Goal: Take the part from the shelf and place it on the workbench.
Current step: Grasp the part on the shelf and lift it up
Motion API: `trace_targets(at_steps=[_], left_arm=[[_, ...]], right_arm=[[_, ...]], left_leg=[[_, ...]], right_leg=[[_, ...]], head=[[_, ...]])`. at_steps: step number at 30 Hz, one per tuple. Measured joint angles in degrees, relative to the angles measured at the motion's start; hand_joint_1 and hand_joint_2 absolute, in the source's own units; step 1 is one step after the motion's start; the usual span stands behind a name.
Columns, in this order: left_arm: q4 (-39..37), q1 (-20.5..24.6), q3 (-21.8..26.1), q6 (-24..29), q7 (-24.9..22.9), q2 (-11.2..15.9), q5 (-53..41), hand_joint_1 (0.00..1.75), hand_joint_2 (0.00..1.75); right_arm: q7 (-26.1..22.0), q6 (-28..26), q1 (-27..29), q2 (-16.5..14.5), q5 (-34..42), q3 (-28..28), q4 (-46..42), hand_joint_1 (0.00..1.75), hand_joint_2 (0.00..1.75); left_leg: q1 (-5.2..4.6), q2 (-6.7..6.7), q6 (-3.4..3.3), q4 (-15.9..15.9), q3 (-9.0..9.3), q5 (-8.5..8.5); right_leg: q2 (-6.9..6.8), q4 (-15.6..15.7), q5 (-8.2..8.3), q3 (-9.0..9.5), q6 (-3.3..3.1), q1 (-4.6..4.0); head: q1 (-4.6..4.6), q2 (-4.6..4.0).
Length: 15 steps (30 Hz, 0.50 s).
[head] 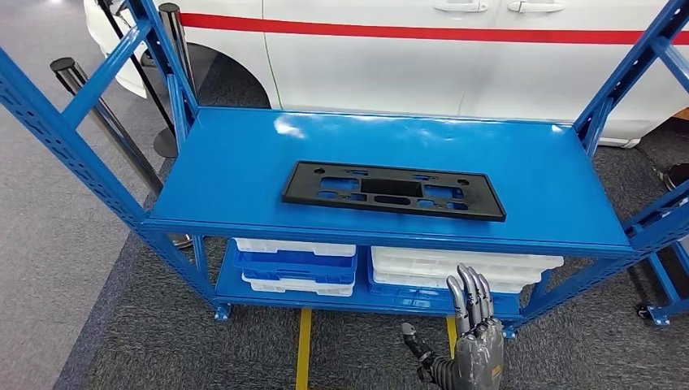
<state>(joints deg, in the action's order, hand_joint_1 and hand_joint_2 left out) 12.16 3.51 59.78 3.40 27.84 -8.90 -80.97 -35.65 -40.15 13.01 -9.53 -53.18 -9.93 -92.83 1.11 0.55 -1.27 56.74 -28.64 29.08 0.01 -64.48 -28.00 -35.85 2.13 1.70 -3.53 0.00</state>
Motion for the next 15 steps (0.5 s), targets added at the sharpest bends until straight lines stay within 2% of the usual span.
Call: trace_targets(at_steps=[1, 2, 5, 7, 8, 10, 11, 12, 13, 15], left_arm=[[-0.01, 0.0, 0.0, -0.02, -0.02, 0.02, 0.01, 0.0, 0.0], [-0.01, 0.01, 0.0, -0.06, -0.04, 0.03, 0.01, 0.0, 0.0], [-0.01, 0.1, 0.0, -0.19, -0.07, 0.05, 0.02, 0.0, 0.0], [-0.01, 0.16, 0.0, -0.2, -0.07, 0.07, 0.02, 0.0, 0.0], [-0.01, 0.18, 0.0, -0.21, -0.07, 0.07, 0.02, 0.0, 0.0], [-0.01, 0.09, 0.0, -0.23, -0.08, 0.07, 0.02, 0.0, 0.0], [-0.01, 0.0, 0.0, -0.24, -0.09, 0.06, 0.02, 0.0, 0.0], [-0.01, -0.09, 0.0, -0.25, -0.1, 0.05, 0.01, 0.0, 0.0], [-0.01, -0.16, 0.0, -0.26, -0.11, 0.05, 0.01, 0.0, 0.0], [-0.01, -0.21, 0.0, -0.3, -0.16, 0.1, -0.01, 0.0, 0.0]], right_arm=[[0.07, 0.0, 0.02, 0.0, -0.01, 0.02, -0.01, 0.0, 1.75], [0.13, 0.0, 0.08, 0.0, -0.01, 0.07, -0.02, 0.0, 1.75], [0.25, -0.01, 0.3, 0.0, -0.01, 0.23, -0.09, 0.0, 1.75], [0.24, -0.01, 0.3, 0.0, -0.01, 0.32, -0.16, 0.0, 1.75], [0.23, -0.01, 0.31, 0.0, -0.02, 0.36, -0.2, 0.0, 1.75], [0.17, -0.01, 0.33, 0.0, 0.0, 0.44, -0.2, 0.0, 1.75], [0.11, -0.01, 0.35, 0.0, 0.05, 0.49, -0.2, 0.0, 1.75], [0.06, -0.01, 0.37, 0.0, 0.12, 0.53, -0.2, 0.0, 1.75], [0.04, -0.01, 0.38, 0.0, 0.19, 0.56, -0.2, 0.0, 1.75], [0.1, -0.01, 0.37, 0.0, 0.21, 0.5, -0.19, 0.0, 1.75]], left_leg=[[-0.02, -0.02, 0.46, 0.23, 0.12, 0.4], [-0.1, -0.02, 0.88, 0.37, 0.17, 0.71], [-0.04, 0.03, 1.86, 0.28, 0.55, 1.21], [0.14, 0.0, 2.35, 2.36, -0.11, 2.5], [0.17, -0.03, 2.49, 5.17, -1.53, 3.81], [0.15, -0.05, 2.55, 13.24, -6.11, 6.7], [0.13, -0.05, 2.47, 16.49, -8.29, 7.23], [0.1, -0.06, 2.28, 17.8, -9.64, 6.55], [0.01, -0.08, 1.95, 16.77, -9.84, 4.67], [-0.45, -0.2, 0.72, 10.01, -7.81, -0.59]], right_leg=[[-0.07, 2.97, 0.99, 1.43, -0.17, -0.05], [-0.1, 4.61, 1.18, 2.19, -0.45, -0.15], [0.13, 4.9, 0.48, 2.36, -1.85, -0.5], [0.18, 5.13, 0.19, 2.86, -2.73, -0.47], [0.15, 5.24, 0.02, 3.18, -3.11, -0.45], [0.14, 5.25, -0.45, 3.63, -3.64, -0.72], [0.23, 5.25, -0.72, 3.91, -3.8, -0.91], [0.39, 5.25, -1.05, 4.3, -3.89, -1.11], [0.57, 5.25, -1.41, 4.83, -3.92, -1.29], [0.85, 5.32, -2.25, 5.99, -3.89, -1.51]], head=[[0.0, 0.0], [0.02, 0.0], [0.1, 0.0], [0.13, 0.0], [0.15, 0.0], [0.16, 0.0], [0.16, 0.0], [0.16, 0.0], [0.16, 0.0], [0.14, 0.0]])
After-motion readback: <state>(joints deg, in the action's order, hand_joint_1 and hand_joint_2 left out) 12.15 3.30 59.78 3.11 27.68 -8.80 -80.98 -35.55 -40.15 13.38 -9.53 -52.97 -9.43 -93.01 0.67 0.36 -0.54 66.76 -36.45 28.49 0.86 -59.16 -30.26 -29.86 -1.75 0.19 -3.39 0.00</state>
